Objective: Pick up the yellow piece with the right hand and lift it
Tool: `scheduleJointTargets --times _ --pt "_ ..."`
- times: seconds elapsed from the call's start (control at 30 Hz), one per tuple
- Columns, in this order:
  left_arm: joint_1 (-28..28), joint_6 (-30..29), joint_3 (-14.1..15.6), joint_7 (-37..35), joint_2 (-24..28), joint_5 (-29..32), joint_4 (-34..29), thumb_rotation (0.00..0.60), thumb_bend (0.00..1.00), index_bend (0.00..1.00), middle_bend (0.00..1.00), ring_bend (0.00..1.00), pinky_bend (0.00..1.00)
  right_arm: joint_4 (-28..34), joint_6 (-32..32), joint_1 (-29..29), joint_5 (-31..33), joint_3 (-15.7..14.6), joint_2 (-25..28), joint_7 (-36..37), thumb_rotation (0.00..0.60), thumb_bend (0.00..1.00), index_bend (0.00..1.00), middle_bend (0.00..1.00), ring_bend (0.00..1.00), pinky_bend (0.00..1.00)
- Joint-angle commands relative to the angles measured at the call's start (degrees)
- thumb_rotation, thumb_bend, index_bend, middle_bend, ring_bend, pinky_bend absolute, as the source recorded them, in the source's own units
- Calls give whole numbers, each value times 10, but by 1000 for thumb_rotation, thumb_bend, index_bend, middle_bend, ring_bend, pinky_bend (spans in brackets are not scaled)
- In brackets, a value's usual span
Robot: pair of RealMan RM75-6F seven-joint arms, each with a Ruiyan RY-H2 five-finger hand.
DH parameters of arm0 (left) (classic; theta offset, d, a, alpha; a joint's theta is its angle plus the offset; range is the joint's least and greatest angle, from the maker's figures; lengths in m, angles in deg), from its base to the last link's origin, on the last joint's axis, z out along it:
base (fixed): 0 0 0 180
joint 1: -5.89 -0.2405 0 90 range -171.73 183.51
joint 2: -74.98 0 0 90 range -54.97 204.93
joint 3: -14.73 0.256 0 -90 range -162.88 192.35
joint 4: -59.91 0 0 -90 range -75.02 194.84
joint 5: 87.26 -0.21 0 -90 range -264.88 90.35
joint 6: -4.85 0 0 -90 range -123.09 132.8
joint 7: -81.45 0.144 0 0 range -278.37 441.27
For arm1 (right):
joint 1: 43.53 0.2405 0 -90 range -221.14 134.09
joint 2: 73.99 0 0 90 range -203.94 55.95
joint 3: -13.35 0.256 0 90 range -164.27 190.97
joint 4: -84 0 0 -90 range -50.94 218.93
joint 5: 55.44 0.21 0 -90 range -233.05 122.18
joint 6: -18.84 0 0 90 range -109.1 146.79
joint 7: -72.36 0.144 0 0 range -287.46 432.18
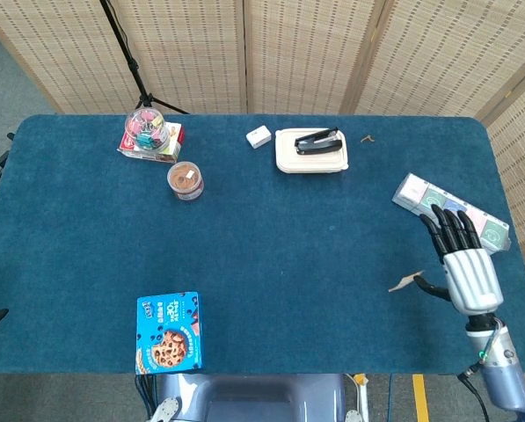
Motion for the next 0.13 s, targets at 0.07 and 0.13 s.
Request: scheduleJointTargets --times 0.07,0.13 --pt "1 0 -2 6 -1 1 -4 600 101 0 0 0 0 -12 17 -37 4 -14 10 32 600 0 0 0 0 0" --pt "2 -2 -2 7 -3 -3 -4 600 101 0 0 0 0 -16 21 -43 7 -10 7 41 600 0 0 0 0 0"
